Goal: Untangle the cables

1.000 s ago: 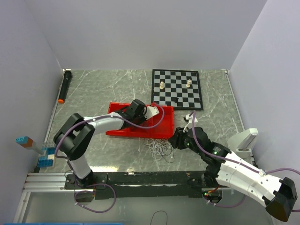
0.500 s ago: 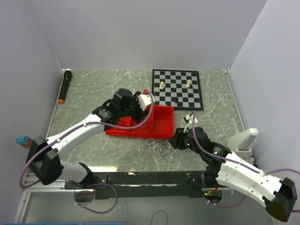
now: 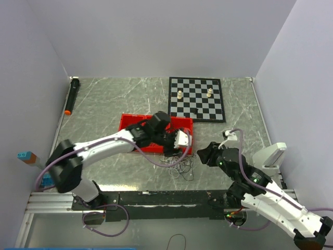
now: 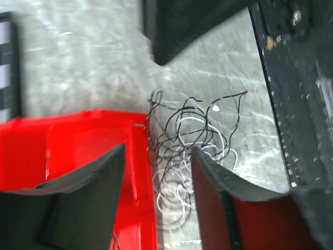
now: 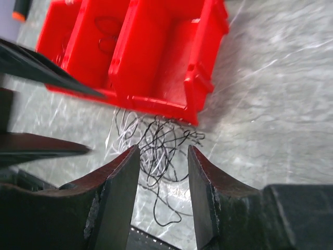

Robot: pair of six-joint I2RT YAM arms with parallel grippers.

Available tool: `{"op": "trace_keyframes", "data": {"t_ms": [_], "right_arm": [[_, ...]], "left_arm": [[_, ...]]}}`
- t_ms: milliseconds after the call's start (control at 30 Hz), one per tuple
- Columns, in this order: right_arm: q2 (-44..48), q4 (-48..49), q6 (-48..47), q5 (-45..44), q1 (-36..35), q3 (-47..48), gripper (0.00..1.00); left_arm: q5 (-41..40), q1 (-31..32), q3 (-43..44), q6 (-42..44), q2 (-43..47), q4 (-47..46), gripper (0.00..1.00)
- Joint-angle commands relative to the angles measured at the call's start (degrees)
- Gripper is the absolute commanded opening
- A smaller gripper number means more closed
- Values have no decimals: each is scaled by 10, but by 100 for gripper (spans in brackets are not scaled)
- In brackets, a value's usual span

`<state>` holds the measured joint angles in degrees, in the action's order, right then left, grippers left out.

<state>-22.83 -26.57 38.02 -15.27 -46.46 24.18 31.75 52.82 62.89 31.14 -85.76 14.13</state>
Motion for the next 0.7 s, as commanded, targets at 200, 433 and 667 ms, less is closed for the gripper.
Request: {"op": "trace_keyframes", "data": {"t_ms": [200,433,667], "right_arm": [[24,-35,9,-66,3,40,49],[30,-25,14,-59,2,40,48],[30,-30,14,-59,3,44,47]], "left_arm": [[51,34,72,167,-114,40,54],[24,44,78,193,-155,43,50],[28,45,73,207,-171,20,39]]}}
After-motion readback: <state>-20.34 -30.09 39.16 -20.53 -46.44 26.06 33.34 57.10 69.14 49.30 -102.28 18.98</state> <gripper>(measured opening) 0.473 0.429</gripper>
